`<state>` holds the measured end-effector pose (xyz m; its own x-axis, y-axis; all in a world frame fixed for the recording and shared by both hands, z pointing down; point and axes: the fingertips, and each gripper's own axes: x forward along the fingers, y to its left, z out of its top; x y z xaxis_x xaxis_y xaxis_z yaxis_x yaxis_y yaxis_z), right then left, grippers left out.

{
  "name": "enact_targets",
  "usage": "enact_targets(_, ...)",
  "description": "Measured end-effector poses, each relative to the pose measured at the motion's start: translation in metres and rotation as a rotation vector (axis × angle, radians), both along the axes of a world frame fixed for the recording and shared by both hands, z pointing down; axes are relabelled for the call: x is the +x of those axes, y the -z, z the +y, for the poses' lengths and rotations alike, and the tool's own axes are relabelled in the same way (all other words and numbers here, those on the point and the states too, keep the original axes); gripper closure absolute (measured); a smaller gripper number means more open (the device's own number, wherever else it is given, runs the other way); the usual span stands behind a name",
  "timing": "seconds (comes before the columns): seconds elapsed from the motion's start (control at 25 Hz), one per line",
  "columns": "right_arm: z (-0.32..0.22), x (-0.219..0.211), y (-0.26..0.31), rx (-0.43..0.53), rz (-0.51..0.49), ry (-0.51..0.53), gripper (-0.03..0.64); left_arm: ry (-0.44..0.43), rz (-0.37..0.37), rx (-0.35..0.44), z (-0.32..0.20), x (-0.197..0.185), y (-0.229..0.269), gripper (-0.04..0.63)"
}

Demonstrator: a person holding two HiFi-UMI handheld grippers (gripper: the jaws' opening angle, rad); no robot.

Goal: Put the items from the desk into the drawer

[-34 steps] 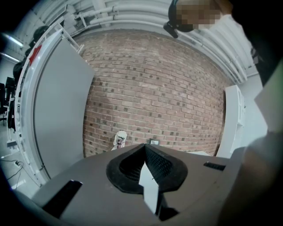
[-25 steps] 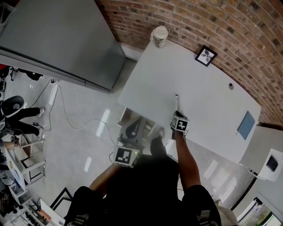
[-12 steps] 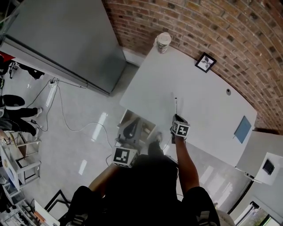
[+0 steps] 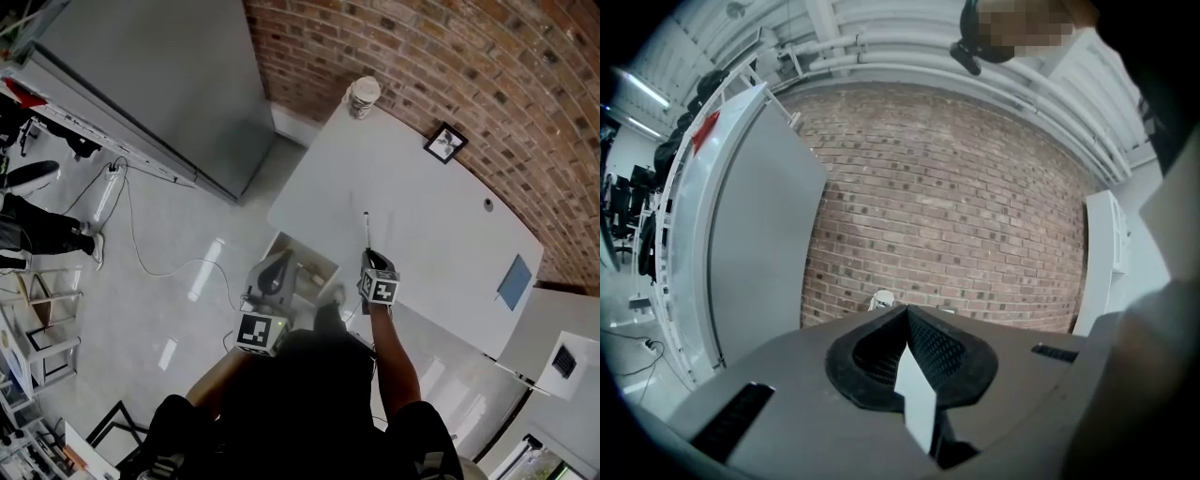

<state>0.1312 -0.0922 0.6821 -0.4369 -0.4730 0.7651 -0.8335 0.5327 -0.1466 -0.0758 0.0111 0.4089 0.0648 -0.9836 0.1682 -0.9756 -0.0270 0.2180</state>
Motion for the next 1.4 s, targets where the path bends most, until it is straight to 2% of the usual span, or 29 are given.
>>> enact_targets(0.32,0.049,-0.055,0.002,0.001,-0.039,0.121,0.560,-0.007,0.020,-0.027,0.023,-0.029,-0.012,0.594)
enact_targets(0.8,0.124,-0.109,-0.012,0.036,-0.066,0.342,0.560,-0.043,0.035,-0.068,0.046,-0.062,-0.039,0.594)
enact_targets(1.04,0.148,-0.113,-0.053,-0.001,-0.002,0.420,0.560,-0.079,0.037,-0.091,0.050,-0.066,-0.059,0.594)
enact_targets(1.4,0.163,-0.094,-0.147,-0.080,0.174,0.467,0.560,-0.111,0.053,-0.137,0.055,-0.054,-0.096,0.594)
